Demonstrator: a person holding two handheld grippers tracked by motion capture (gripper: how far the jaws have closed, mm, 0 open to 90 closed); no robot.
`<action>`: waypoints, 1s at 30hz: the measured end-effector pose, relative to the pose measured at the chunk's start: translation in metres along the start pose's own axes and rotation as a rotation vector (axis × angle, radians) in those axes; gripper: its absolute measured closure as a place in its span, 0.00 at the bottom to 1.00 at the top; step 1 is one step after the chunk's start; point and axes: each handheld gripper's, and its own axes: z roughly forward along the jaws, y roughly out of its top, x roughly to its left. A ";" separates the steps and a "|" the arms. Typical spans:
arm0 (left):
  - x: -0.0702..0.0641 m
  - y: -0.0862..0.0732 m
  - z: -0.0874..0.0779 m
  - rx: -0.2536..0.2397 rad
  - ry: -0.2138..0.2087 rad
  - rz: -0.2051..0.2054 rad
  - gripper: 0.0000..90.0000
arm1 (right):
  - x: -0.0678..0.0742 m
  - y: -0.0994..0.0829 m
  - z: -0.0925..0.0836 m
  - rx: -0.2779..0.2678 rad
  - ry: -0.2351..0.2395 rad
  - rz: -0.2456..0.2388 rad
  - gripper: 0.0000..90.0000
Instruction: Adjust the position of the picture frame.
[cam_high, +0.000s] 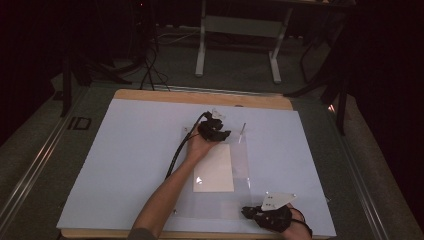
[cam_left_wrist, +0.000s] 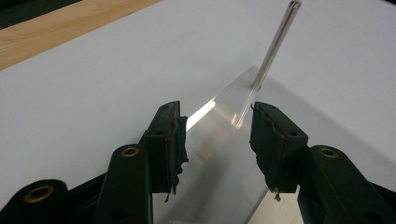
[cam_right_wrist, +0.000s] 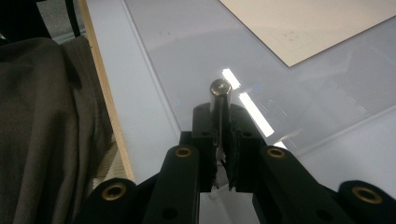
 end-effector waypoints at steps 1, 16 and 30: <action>0.000 0.000 0.000 0.000 0.000 0.000 0.59 | 0.000 0.000 0.000 0.000 0.000 0.000 0.92; -0.027 0.026 0.047 0.034 -0.051 0.070 0.75 | 0.001 0.000 0.000 0.001 -0.010 0.015 0.92; -0.027 0.032 0.063 0.052 -0.050 0.084 0.92 | 0.000 -0.001 0.000 -0.010 0.002 0.041 0.92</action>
